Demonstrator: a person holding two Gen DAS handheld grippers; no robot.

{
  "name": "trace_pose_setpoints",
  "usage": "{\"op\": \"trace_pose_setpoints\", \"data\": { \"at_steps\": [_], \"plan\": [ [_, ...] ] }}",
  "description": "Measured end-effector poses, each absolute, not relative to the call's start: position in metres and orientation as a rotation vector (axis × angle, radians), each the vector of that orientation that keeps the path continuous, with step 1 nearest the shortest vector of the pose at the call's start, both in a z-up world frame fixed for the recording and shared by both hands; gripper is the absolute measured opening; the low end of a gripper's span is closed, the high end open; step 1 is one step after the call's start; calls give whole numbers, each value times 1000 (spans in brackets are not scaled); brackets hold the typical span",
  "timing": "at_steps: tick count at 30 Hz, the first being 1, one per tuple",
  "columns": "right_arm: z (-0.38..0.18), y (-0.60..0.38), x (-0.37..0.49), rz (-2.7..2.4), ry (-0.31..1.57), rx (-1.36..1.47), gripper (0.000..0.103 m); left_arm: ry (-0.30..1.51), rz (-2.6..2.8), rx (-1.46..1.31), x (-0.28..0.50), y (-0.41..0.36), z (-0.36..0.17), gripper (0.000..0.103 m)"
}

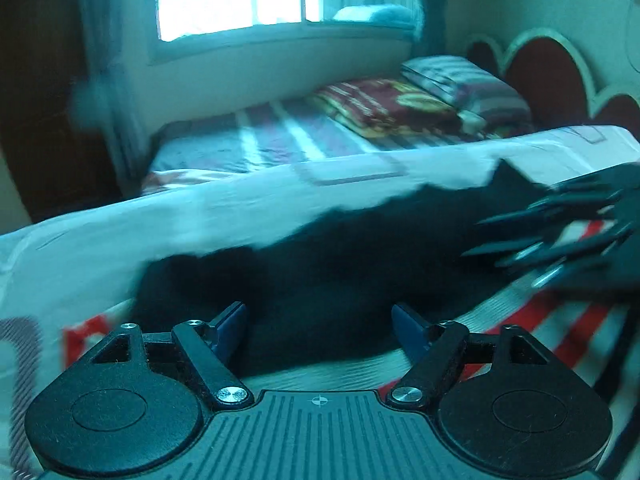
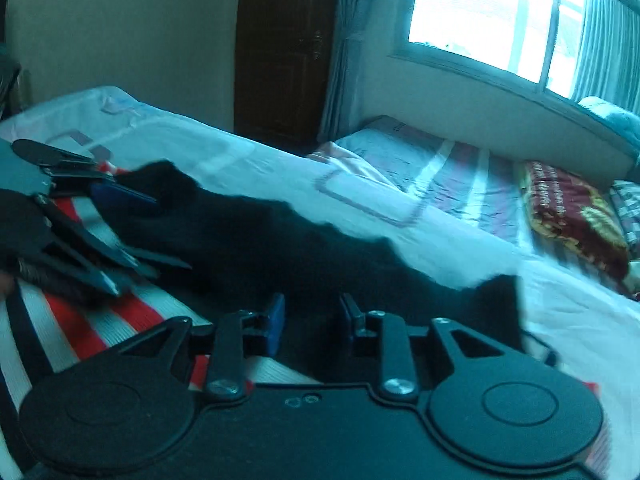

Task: Fold small clothes

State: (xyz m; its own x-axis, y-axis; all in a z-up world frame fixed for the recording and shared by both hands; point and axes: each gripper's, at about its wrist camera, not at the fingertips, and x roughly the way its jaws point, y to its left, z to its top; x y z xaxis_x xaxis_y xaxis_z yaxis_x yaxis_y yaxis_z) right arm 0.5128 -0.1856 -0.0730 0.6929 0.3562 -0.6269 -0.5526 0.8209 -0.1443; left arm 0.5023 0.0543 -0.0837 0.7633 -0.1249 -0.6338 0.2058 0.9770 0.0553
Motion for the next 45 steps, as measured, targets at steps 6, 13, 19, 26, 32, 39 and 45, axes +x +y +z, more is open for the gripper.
{"op": "trace_pose_setpoints", "data": {
  "at_steps": [6,13,19,26,32,39,45],
  "plan": [
    [-68,-283,519,293,666,-249,33,643,-114,72,472,122,-84,96],
    [-53,-275,488,273,595,-222,34,631,-39,31,465,121,-72,103],
    [-56,-205,437,555,608,-251,33,598,-152,67,432,59,-56,103],
    [-83,-171,409,558,616,-375,37,650,-141,153,413,38,-79,103],
    [-75,-269,404,336,659,-252,42,690,39,63,391,123,-81,103],
    [-50,-253,368,353,565,-207,39,608,63,3,357,111,-59,103],
    [-61,-183,350,451,599,-194,39,604,-67,199,352,26,-66,103]
  ]
}}
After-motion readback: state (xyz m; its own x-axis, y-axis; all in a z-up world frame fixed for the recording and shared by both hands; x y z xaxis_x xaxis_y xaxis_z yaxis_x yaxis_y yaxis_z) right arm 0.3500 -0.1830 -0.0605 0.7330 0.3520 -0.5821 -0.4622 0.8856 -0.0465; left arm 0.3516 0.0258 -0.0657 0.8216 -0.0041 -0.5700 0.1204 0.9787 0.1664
